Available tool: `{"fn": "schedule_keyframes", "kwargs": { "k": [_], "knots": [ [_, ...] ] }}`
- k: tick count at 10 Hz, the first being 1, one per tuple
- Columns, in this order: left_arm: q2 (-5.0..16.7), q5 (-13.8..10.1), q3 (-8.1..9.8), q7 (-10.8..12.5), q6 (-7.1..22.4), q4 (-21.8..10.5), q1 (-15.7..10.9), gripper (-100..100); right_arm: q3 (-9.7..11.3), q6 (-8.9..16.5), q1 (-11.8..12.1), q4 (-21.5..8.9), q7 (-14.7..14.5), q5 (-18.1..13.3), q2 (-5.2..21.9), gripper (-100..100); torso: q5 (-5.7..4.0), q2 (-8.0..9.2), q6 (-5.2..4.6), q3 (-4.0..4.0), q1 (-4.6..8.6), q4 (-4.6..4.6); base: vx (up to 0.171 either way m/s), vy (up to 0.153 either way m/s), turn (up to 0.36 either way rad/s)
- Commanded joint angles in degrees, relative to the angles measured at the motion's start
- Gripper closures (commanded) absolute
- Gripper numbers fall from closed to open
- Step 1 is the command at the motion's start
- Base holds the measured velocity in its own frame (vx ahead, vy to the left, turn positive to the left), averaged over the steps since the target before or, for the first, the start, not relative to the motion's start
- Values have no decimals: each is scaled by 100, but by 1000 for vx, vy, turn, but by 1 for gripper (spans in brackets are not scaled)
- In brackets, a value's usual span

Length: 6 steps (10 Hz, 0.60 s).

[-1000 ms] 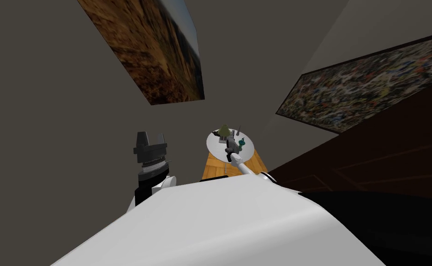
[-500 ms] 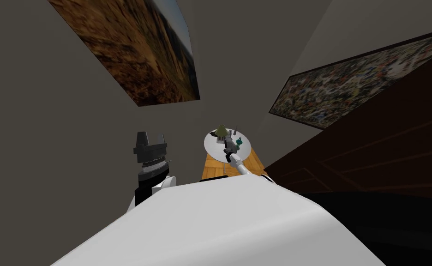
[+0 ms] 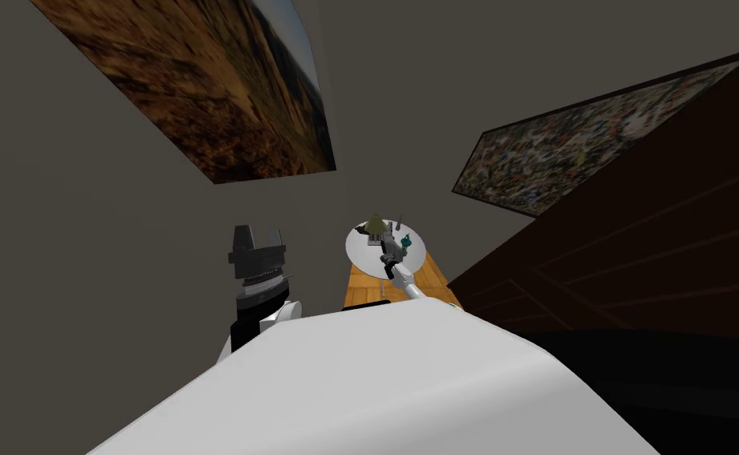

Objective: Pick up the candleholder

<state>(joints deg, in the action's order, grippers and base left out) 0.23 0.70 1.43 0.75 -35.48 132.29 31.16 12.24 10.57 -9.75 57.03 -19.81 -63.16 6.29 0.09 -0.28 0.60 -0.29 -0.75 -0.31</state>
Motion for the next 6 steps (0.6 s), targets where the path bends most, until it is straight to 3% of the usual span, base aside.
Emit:
{"fn": "schedule_keyframes", "kwargs": {
  "k": [1,2,3,4,6],
  "knots": [
    [0,0,0,0,0,0,0,0,33,-46,38,103,-286,195,-1,100,0,0,0,0,0,0,40,26,-132],
    [0,0,0,0,0,0,-1,0,33,-46,38,103,-370,195,-1,100,-2,-2,7,-1,0,0,14,12,9],
    [0,0,-1,0,0,0,-1,0,11,-165,156,299,-542,366,-84,100,-5,3,10,2,5,2,27,19,-233],
    [0,0,0,0,0,0,0,0,11,-165,156,299,-704,388,-84,100,-4,6,1,3,5,2,31,31,-142],
    [0,0,-1,0,0,0,-1,0,1,-171,160,289,-704,372,-69,100,-8,4,13,3,7,3,12,10,7]
  ]
}}
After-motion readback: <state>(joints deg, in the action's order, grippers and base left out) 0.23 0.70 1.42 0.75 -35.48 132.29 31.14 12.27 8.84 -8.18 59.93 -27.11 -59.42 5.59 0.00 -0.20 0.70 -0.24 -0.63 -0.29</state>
